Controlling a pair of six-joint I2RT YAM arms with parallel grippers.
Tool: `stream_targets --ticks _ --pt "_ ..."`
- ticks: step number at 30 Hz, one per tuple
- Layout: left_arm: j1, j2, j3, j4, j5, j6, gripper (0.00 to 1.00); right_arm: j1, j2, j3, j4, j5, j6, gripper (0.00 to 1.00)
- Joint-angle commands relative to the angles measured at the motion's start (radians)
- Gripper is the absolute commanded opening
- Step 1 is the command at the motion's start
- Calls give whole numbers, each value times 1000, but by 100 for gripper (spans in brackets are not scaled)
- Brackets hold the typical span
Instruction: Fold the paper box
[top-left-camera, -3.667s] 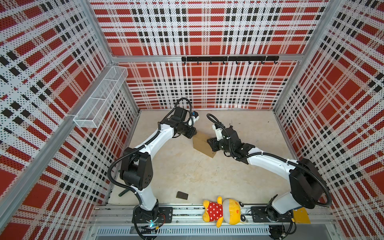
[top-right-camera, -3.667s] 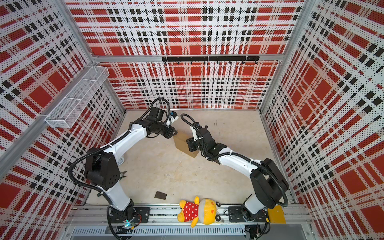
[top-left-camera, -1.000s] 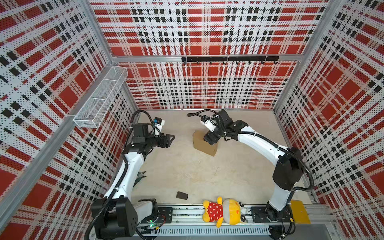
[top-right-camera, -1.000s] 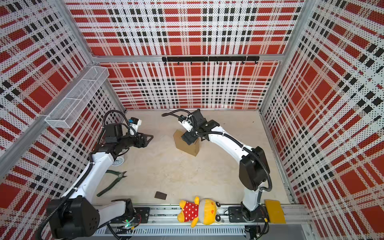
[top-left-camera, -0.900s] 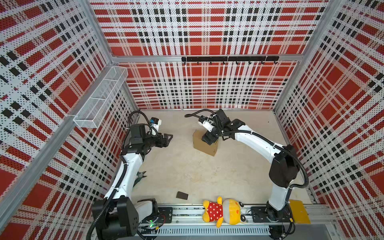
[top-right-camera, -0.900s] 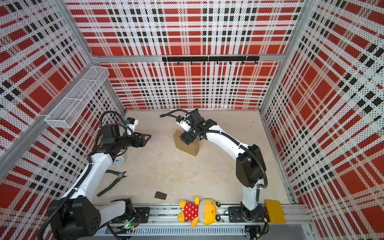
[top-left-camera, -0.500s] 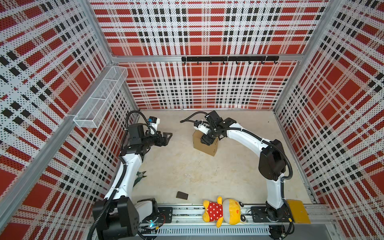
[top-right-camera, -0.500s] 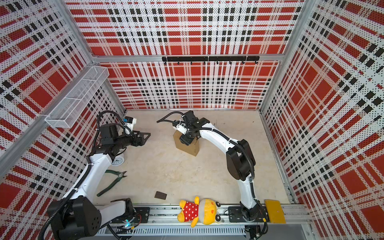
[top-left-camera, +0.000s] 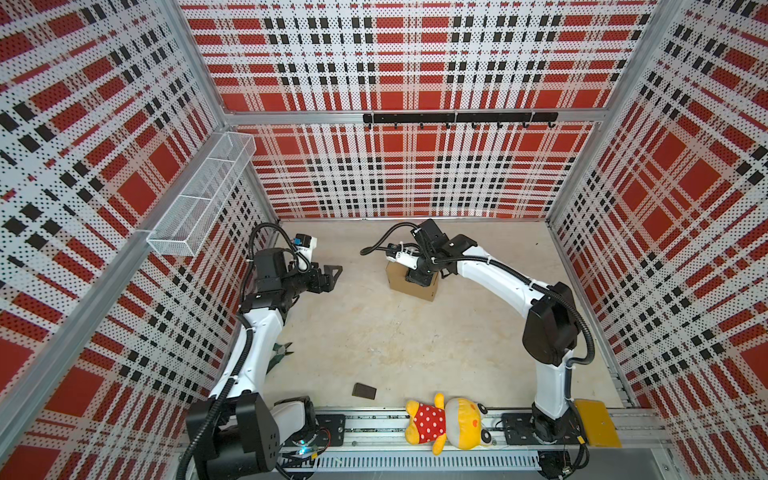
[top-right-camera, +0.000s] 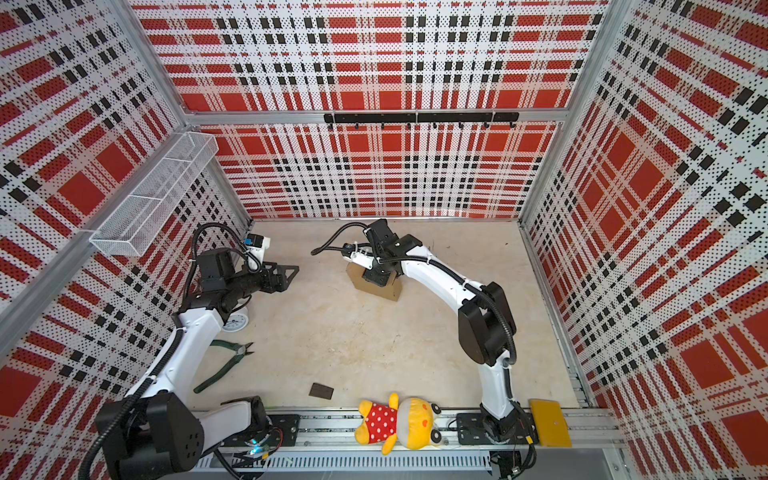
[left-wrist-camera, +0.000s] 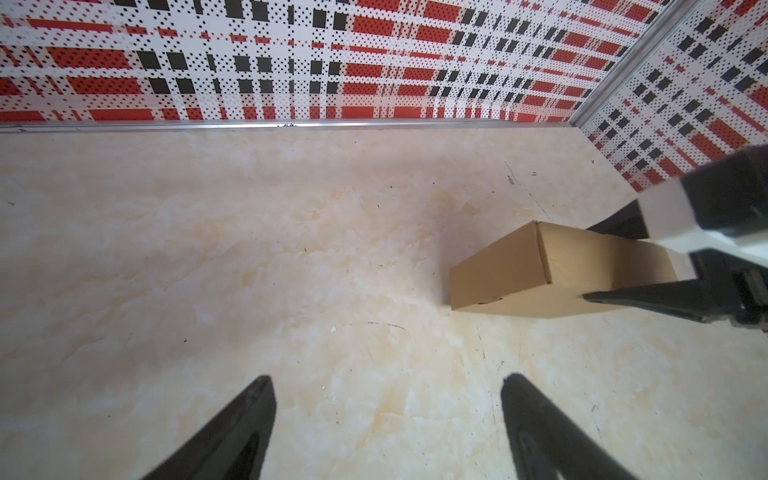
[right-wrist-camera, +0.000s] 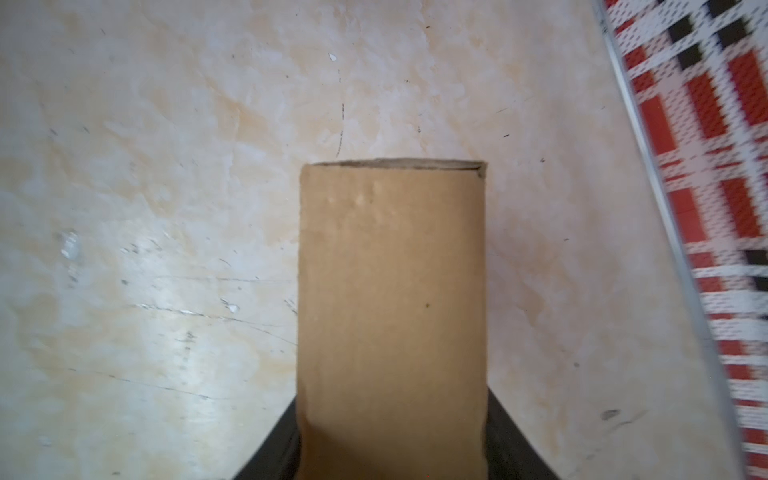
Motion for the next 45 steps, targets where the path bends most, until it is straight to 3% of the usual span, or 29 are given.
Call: stream_targets --ticks 1,9,16,20,25,30,36,41,45 --pt "14 -23 -7 25 3 -11 88 50 -102 -137 220 140 -271 35" --pt "21 -23 -12 30 -17 5 89 69 -211 -622 844 231 -616 43" --pt "19 -20 -10 30 -31 24 92 82 -129 -803 1158 347 -637 48" --pt "17 -21 -10 30 -37 35 93 107 -117 -882 1259 359 -629 66" --pt "11 -11 21 -8 -50 52 99 148 -152 -934 1244 359 -616 82" --pt "0 -14 31 -20 -75 83 99 157 -220 -963 1123 328 -541 98" --pt "-13 -12 47 -34 -152 102 99 175 -357 -970 960 257 -456 100" --pt "-39 19 67 -37 -212 116 100 169 -468 -959 879 276 -317 100" --pt "-81 53 34 56 -387 67 99 108 -517 -991 948 312 -162 100"
